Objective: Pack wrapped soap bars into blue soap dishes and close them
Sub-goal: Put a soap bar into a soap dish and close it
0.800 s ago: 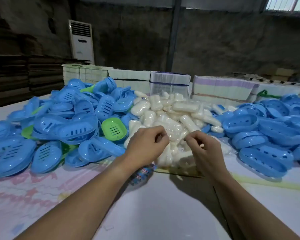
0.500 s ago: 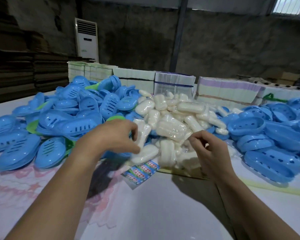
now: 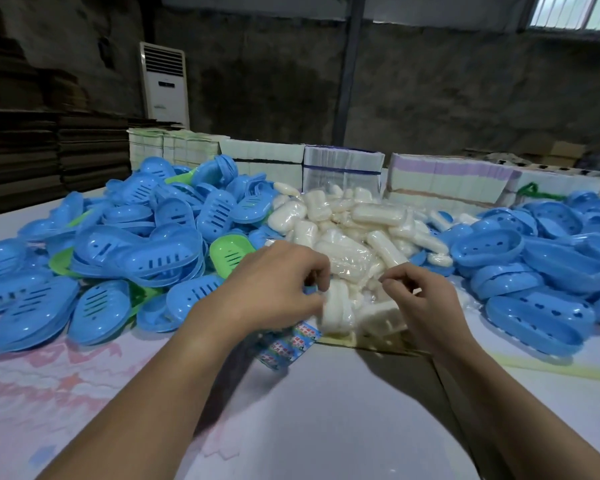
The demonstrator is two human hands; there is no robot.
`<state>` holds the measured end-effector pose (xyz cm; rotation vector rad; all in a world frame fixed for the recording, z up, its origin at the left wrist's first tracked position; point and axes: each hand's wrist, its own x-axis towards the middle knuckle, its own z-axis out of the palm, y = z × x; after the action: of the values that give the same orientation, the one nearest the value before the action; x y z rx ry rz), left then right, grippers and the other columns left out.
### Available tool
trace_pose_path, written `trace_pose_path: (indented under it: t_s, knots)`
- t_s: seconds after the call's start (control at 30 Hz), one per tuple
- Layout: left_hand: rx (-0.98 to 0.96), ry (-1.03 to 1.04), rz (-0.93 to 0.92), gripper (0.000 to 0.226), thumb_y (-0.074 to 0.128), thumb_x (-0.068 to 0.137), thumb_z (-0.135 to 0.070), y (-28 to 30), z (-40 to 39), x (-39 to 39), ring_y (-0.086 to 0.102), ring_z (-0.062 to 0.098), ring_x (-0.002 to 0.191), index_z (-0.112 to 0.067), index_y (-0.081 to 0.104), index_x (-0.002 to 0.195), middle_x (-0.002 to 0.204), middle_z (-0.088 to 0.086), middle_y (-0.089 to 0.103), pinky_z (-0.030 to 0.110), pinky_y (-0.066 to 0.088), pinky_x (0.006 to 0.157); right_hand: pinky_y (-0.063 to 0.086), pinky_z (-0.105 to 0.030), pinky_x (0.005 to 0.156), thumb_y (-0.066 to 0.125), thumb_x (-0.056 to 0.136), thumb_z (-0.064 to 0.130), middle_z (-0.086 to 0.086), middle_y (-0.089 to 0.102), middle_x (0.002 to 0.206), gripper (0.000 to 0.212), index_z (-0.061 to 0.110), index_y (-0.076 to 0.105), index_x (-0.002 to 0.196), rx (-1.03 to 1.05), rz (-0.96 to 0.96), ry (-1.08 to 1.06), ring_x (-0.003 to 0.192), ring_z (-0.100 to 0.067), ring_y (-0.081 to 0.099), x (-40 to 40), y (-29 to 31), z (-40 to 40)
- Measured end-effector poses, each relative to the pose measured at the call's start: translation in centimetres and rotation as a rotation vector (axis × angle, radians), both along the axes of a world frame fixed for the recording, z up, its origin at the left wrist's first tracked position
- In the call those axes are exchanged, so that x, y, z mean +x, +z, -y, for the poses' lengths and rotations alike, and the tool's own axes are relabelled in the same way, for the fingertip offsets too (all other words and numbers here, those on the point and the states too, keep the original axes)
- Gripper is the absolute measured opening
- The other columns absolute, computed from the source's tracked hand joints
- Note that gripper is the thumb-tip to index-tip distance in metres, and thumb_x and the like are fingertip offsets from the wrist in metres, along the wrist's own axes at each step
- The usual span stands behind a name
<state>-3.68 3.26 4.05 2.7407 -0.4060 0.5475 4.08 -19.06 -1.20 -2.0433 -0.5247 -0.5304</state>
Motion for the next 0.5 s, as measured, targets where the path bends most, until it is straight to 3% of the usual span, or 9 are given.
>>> trace_pose_path:
  t_s: [0.07, 0.17, 0.3, 0.43, 0.5]
  knots:
    - [-0.088, -0.183, 0.043, 0.014, 0.067, 0.076, -0.023, -0.3, 2.0, -0.6, 0.055, 0.009, 0.078, -0.035, 0.063, 0.081, 0.080, -0.014, 0.062, 0.037, 0.052, 0.074, 0.045, -0.024, 0.063, 0.063, 0.085, 0.011, 0.006, 0.067, 0.070, 0.022, 0.030, 0.069, 0.076, 0.008, -0.016, -0.024, 0.069, -0.007, 0.058, 0.1, 0.1, 0.2]
    - [-0.172, -0.417, 0.103, 0.013, 0.075, 0.077, -0.011, -1.9, 4.9, -0.9, 0.056, 0.007, 0.072, -0.017, 0.071, 0.088, 0.082, -0.005, 0.068, 0.030, 0.050, 0.073, 0.044, -0.024, 0.063, 0.063, 0.085, 0.009, 0.005, 0.066, 0.069, 0.024, 0.031, 0.068, 0.077, 0.026, -0.015, -0.059, 0.066, -0.005, 0.056, 0.3, 0.3, 0.5]
    - [-0.046, -0.519, -0.020, 0.027, 0.081, 0.082, -0.026, -4.2, 6.2, -0.4, 0.056, 0.014, 0.091, -0.015, 0.073, 0.105, 0.101, -0.003, 0.070, 0.021, 0.038, 0.080, 0.044, -0.026, 0.060, 0.061, 0.083, 0.006, 0.006, 0.063, 0.069, 0.030, 0.035, 0.067, 0.080, -0.064, -0.065, -0.054, 0.060, -0.002, 0.055, 0.2, 0.4, 1.1]
    - [0.070, -0.485, -0.123, 0.042, 0.079, 0.079, -0.051, -4.3, 4.7, 0.5, 0.041, 0.010, 0.111, -0.033, 0.071, 0.116, 0.121, -0.014, 0.057, 0.027, 0.036, 0.097, 0.046, -0.019, 0.083, 0.062, 0.077, 0.002, 0.025, 0.064, 0.101, 0.041, 0.035, 0.070, 0.100, -0.341, -0.131, 0.062, 0.089, 0.009, 0.056, -0.1, 0.9, 1.8]
    - [0.113, -0.467, -0.261, 0.043, 0.073, 0.079, -0.056, -4.2, 3.6, 1.1, 0.036, 0.008, 0.121, -0.040, 0.068, 0.118, 0.129, -0.018, 0.048, 0.031, 0.034, 0.107, 0.039, -0.019, 0.093, 0.068, 0.076, 0.008, 0.019, 0.063, 0.119, 0.046, 0.031, 0.070, 0.116, -0.515, -0.138, 0.115, 0.109, 0.004, 0.052, -0.1, 0.8, 2.1]
